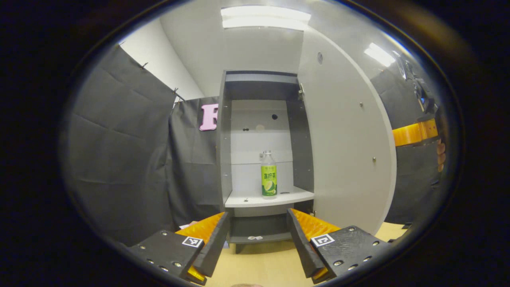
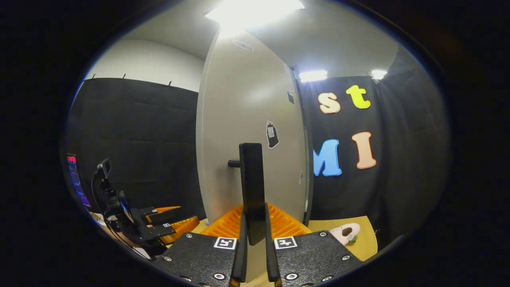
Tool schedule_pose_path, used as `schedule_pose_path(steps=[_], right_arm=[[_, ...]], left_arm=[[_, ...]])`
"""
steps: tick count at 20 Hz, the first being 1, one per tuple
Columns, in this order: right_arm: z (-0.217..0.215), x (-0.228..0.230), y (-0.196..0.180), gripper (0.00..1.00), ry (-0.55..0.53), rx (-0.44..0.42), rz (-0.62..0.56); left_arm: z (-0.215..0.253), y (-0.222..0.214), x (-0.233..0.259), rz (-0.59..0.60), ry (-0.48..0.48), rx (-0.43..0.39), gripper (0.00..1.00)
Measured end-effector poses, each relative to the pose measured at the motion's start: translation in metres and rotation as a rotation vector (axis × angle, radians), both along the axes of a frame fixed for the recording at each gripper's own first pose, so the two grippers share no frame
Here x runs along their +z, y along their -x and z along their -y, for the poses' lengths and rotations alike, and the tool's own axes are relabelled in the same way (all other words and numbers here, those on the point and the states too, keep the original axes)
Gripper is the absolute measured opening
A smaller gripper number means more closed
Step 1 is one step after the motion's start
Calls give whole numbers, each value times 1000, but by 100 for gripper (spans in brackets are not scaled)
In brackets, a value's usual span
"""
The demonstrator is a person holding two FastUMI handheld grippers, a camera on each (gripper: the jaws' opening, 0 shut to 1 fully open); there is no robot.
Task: Open the cabinet door with the right hand, grasp the bottle in the cabinet with the left hand and place it on the coaster, then close the cabinet door with the right hand.
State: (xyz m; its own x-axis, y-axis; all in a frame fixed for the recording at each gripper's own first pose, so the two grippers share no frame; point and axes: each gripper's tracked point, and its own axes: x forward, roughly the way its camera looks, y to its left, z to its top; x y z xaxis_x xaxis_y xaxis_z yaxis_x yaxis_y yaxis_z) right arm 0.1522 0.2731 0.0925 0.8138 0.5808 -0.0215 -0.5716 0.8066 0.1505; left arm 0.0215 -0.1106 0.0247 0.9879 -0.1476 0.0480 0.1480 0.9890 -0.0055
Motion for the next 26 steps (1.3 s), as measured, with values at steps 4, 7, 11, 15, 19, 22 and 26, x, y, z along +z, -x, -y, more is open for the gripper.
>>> schedule_pose_path(steps=[4, 7, 11, 15, 19, 22, 26], right_arm=[[21, -1, -11, 18, 3, -47, 8], [34, -3, -19, 17, 2, -80, 16], [50, -5, -25, 16, -17, -108, 23], [57, -7, -10, 16, -69, -97, 12], [78, -13, -3, 28, -19, -194, 30], [109, -21, 2, 89, 54, -323, 41], [138, -33, 17, 96, 110, -494, 23]], left_arm=[[17, 6, 5, 2, -5, 1, 87], [26, 8, 0, -8, -4, 12, 83], [33, 7, 0, -26, -8, 30, 83], [39, -13, 5, -47, 17, 18, 87], [40, -54, 11, -59, 65, -21, 78], [40, -90, 19, -55, 81, -50, 83], [42, -142, 24, -60, 95, -104, 83]])
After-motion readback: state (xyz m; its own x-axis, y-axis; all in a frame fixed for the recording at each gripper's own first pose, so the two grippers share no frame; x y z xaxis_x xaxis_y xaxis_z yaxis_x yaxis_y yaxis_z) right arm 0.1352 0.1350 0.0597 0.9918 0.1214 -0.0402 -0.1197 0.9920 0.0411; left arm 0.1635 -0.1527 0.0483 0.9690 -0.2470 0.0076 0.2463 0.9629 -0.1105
